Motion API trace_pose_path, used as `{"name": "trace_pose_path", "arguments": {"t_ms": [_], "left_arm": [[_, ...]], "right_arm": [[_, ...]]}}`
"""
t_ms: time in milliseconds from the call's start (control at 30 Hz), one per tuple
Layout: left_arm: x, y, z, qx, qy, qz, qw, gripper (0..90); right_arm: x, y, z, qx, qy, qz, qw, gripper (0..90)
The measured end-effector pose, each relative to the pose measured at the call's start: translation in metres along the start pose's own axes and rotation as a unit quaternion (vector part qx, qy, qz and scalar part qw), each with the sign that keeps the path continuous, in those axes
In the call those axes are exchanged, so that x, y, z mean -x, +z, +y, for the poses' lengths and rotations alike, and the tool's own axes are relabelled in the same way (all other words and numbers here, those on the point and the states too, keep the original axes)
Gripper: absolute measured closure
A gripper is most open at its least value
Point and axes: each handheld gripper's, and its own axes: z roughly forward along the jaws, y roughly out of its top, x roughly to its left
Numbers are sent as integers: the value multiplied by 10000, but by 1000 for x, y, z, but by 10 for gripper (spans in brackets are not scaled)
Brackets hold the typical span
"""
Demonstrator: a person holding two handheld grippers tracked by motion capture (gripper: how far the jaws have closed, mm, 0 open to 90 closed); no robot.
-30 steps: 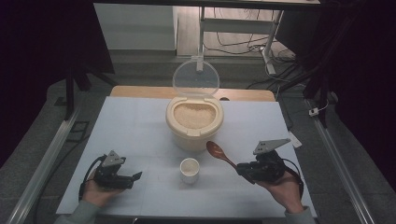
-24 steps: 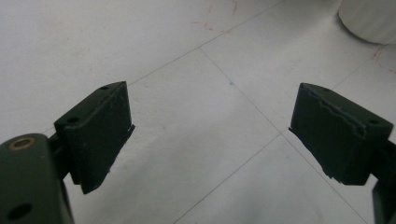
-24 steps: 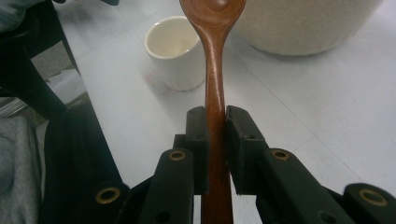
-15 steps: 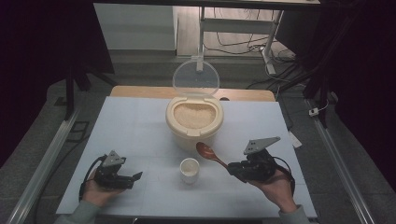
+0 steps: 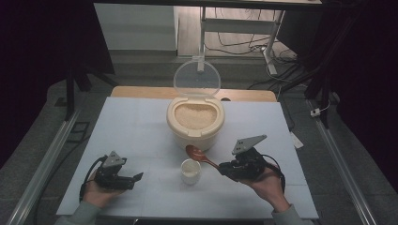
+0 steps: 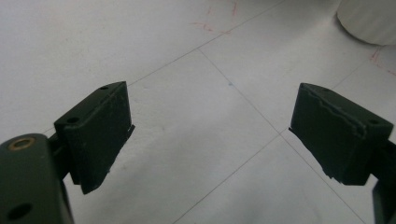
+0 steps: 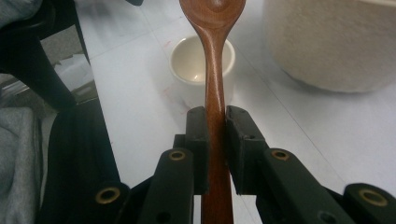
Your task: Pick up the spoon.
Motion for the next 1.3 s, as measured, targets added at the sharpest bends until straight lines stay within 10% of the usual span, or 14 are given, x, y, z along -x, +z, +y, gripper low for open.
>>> {"name": "trace_pose_path", "arguments": {"t_ms": [733,1000,1300], "left_arm": [[4,-3,4,67,70,-54,9999,125],[27,-22,33,394,493,-306,9975,138],[63,-38,74,581,1158,-730,9889,147]], "right_arm": [[-4,30,24,-200,-332,249,9989,792],[-4,35,24,-261,-416,241,9985,792],[-7,40,26,-311,-523,270,9978,792]]}}
